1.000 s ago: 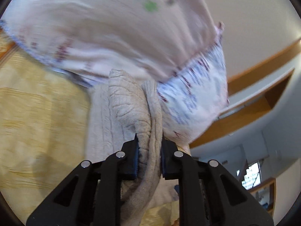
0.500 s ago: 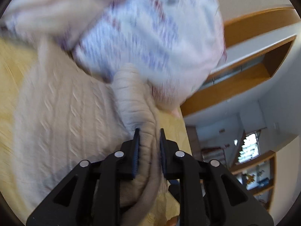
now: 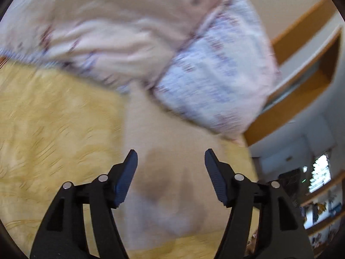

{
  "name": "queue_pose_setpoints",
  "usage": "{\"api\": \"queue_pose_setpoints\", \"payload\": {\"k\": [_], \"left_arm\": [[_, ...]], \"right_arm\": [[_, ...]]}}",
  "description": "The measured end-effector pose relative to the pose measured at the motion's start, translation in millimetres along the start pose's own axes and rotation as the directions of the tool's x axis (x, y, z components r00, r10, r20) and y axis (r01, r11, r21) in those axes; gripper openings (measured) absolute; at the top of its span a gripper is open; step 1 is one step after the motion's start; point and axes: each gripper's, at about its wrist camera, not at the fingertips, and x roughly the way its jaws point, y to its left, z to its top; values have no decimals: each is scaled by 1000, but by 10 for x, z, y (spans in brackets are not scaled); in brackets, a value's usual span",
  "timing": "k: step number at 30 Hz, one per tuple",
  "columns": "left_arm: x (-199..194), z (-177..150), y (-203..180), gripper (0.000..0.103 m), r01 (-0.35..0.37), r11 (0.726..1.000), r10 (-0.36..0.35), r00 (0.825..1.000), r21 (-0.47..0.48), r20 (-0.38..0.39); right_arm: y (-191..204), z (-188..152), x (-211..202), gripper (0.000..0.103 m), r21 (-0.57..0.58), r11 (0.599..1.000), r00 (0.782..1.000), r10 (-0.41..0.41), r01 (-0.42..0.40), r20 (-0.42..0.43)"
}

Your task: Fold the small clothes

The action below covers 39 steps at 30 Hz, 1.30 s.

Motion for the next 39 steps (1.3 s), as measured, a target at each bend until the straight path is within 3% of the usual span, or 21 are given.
{"api": "queue_pose_setpoints", "payload": {"k": [5, 6, 9, 14, 16, 17, 19, 20, 23, 25, 27, 30, 33, 36, 39], "left_arm": [[145, -90, 266, 64, -2, 998, -2, 998, -61, -66], [159, -113, 283, 64, 11, 998, -15, 997, -62, -75], [221, -135, 298, 64, 52, 996, -58, 994, -67, -96], [341, -163, 294, 65, 88, 992, -99, 987, -94, -123], [353, -175, 327, 65, 107, 988, -122, 984, -112, -131], [360, -171, 318, 65, 108, 988, -122, 984, -108, -133], [344, -181, 315, 67, 108, 988, -123, 983, -106, -137], [342, -180, 315, 68, 111, 988, -125, 982, -107, -139], [327, -175, 325, 72, 120, 985, -138, 979, -123, -150], [312, -171, 331, 73, 121, 984, -140, 978, -132, -151], [288, -167, 335, 74, 119, 984, -139, 979, -134, -152], [241, -167, 315, 75, 130, 983, -149, 977, -126, -152], [180, -192, 257, 75, 138, 986, -150, 977, -90, -149], [175, -235, 176, 75, 146, 988, -153, 975, -57, -161], [198, -279, 86, 75, 153, 988, -156, 973, -32, -170]], "right_arm": [[-79, 12, 290, 64, 39, 999, 992, -19, 25, -126], [-74, 1, 324, 55, 37, 999, 990, -4, 10, -143], [-94, 12, 445, 52, 73, 995, 980, 78, -66, -185], [-246, 183, 621, 48, 192, 970, 975, 178, -151, -132], [-264, 262, 647, 47, 204, 966, 978, 181, -158, -99], [-259, 303, 684, 47, 203, 968, 982, 169, -149, -84], [-225, 351, 740, 35, 175, 980, 991, 108, -93, -78], [-180, 360, 753, 21, 138, 989, 996, 59, -48, -73], [112, 332, 692, 18, -44, 997, 998, -59, 59, -1], [503, 210, 590, 17, -262, 952, 986, -134, 157, 103], [888, 30, 497, 17, -465, 844, 958, -187, 269, 215], [1243, -208, 396, 16, -628, 660, 906, -231, 413, 353], [1318, -301, 351, 16, -674, 535, 860, -273, 509, 432], [1207, -284, 282, 16, -661, 481, 818, -321, 576, 478], [1092, -229, 227, 16, -633, 471, 789, -356, 614, 501]]}}
